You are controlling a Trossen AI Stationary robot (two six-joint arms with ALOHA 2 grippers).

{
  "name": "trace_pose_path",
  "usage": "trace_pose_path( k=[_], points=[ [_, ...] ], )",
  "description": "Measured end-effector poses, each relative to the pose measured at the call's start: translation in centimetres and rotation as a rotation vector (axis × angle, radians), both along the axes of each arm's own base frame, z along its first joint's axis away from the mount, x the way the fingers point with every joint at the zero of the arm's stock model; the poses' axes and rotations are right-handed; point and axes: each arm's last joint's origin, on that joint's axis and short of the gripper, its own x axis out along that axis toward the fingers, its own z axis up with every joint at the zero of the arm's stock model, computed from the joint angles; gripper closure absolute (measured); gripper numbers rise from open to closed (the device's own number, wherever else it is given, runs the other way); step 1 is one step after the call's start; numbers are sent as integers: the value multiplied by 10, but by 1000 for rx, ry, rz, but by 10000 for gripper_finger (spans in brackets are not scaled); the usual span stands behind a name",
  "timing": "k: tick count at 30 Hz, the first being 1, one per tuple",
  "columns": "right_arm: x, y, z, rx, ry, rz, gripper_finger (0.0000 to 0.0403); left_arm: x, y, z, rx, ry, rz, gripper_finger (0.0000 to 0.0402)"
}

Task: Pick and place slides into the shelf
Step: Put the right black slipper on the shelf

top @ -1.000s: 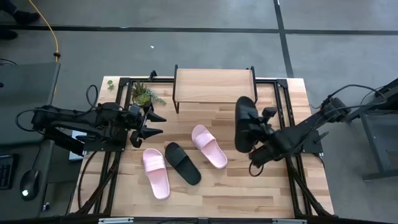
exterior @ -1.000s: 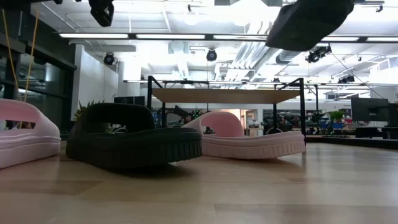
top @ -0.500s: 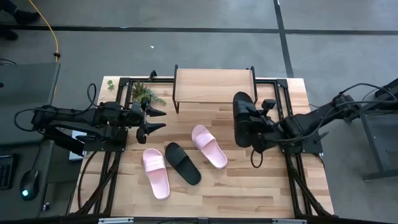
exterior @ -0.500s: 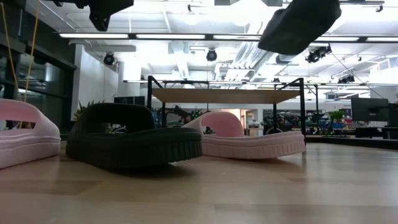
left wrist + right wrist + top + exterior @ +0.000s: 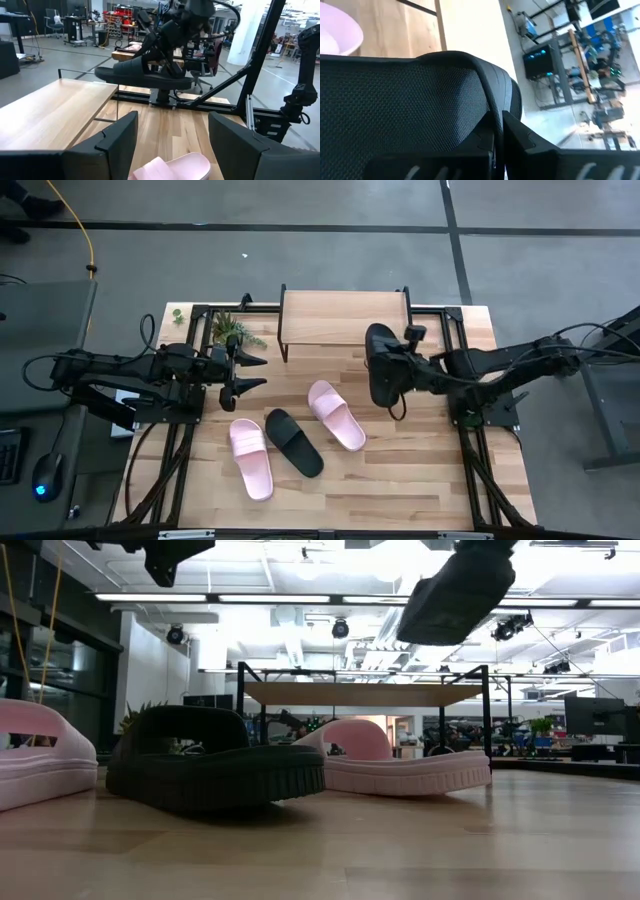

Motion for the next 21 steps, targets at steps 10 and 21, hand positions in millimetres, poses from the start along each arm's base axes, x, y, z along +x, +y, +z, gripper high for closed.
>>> trace_pose_path(
  k=[10, 21],
  points=[
    [7, -39, 3, 34, 50, 15, 402, 0, 0, 0, 0, 0, 0, 176],
    [6, -81, 6, 47, 71, 25, 402, 0, 1, 0, 1, -1, 19, 176]
  ],
)
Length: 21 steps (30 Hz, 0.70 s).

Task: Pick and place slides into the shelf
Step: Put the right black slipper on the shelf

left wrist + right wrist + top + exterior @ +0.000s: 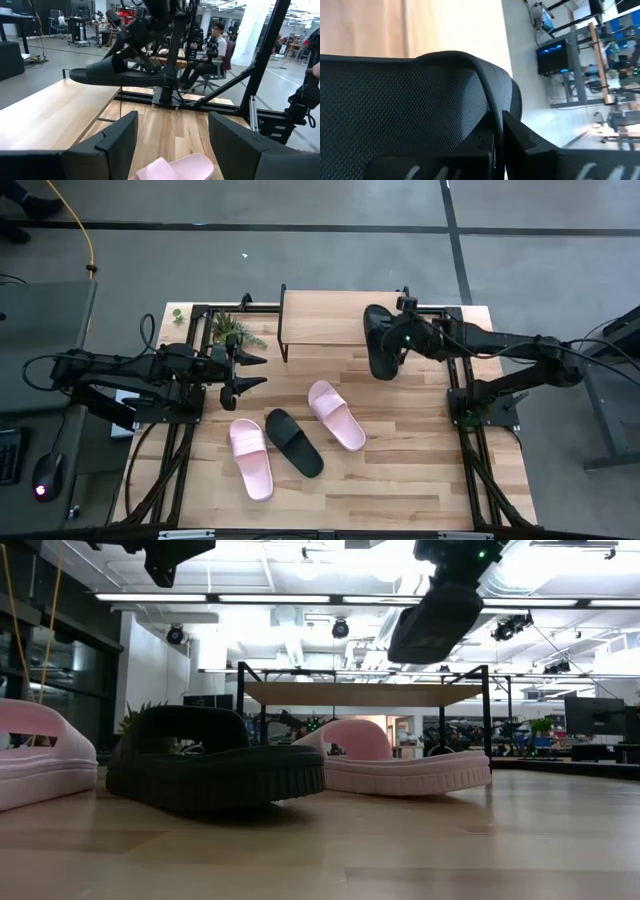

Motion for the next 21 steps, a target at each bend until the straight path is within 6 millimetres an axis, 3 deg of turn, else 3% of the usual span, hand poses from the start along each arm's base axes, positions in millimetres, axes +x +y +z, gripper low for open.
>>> trace_pose_path(
  k=[7, 21],
  points=[
    [-4, -23, 1, 36, 13, 55, 402, 0, 0, 0, 0, 0, 0, 176],
    [-25, -66, 0, 97, 2, 3, 403, 0, 0, 0, 0, 0, 0, 176]
  ],
)
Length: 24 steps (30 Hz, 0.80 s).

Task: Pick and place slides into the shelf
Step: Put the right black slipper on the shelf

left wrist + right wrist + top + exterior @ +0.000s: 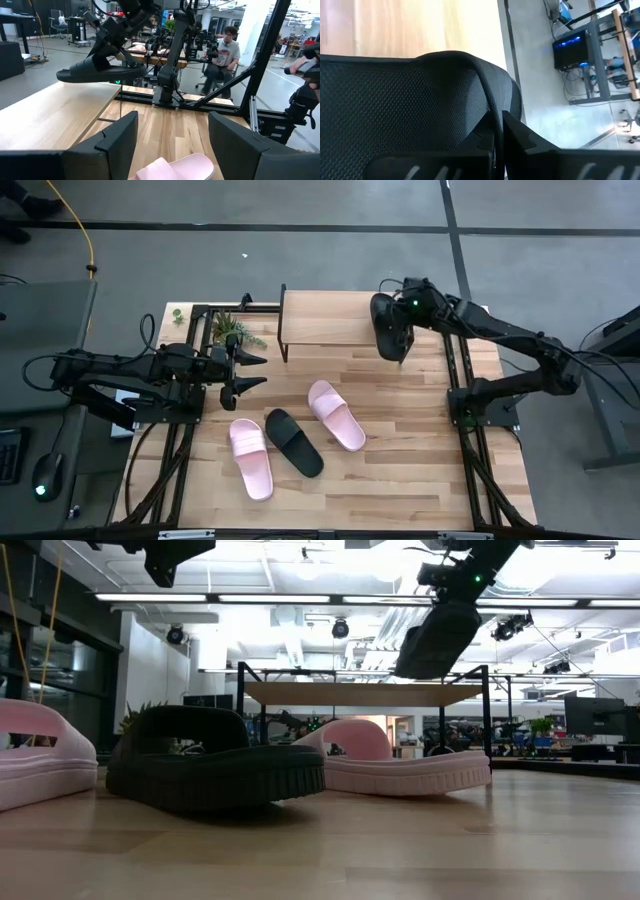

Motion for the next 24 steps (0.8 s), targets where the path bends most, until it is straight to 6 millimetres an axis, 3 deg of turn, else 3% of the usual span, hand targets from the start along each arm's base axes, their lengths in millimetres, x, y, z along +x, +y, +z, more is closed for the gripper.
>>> trace_pose_path(
  k=[12, 24],
  points=[
    [-12, -20, 0, 19, -15, -22, 403, 0, 0, 0, 0, 0, 0, 176],
    [-4, -46, -18, 24, 45, -50, 403, 0, 0, 0, 0, 0, 7, 176]
  ],
)
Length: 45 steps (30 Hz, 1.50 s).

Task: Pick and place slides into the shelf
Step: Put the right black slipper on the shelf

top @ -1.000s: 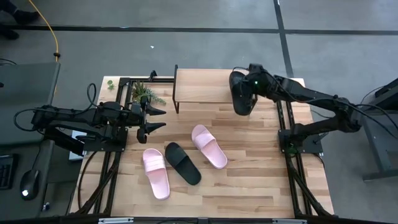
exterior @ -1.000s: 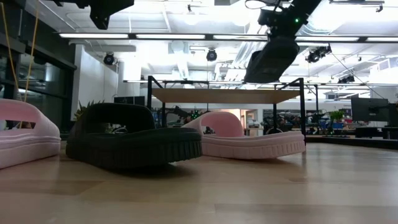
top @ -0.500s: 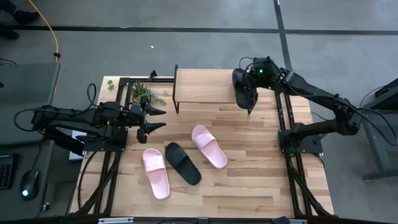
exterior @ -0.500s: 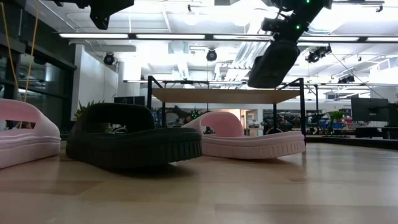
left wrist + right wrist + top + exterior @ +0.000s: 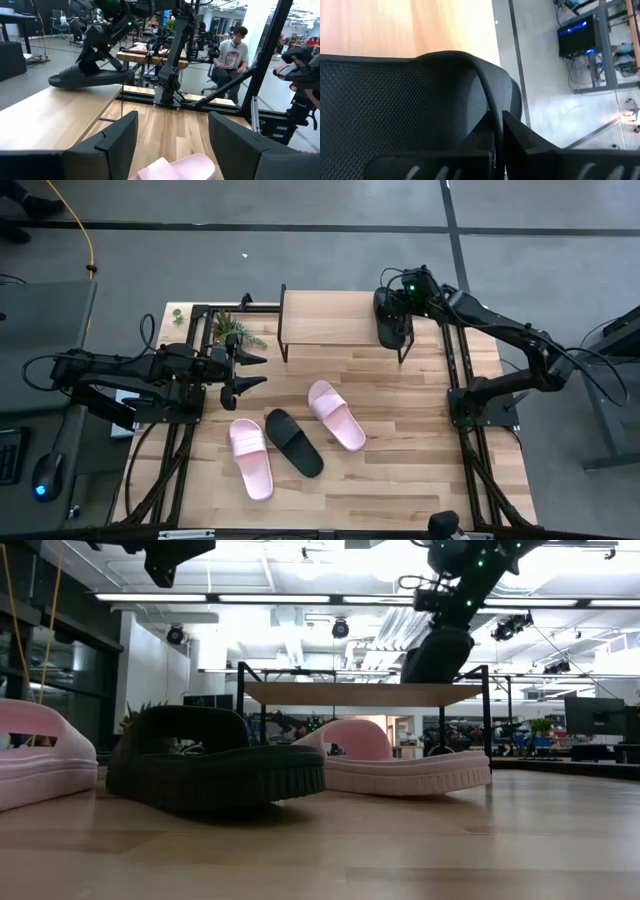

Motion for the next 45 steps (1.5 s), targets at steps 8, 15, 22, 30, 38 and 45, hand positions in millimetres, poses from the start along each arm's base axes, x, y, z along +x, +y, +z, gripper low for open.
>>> trace_pose_path(
  k=[8, 15, 22, 30, 38, 45],
  points=[
    [-5, -8, -2, 24, -13, -9, 403, 0, 0, 0, 0, 1, 0, 176],
    [-7, -8, -3, 29, 1, -8, 403, 0, 0, 0, -1, 2, 0, 176],
    [-6, -10, -6, 33, 25, -23, 403, 0, 0, 0, -2, 3, 0, 176],
    [-4, -12, -9, 41, 32, -25, 403, 0, 0, 0, -1, 3, 0, 176],
    [-4, -14, -8, 20, 35, -15, 403, 0, 0, 0, -1, 3, 0, 176],
    [-3, -17, -7, -11, 23, -19, 403, 0, 0, 0, -1, 3, 0, 176]
  ],
)
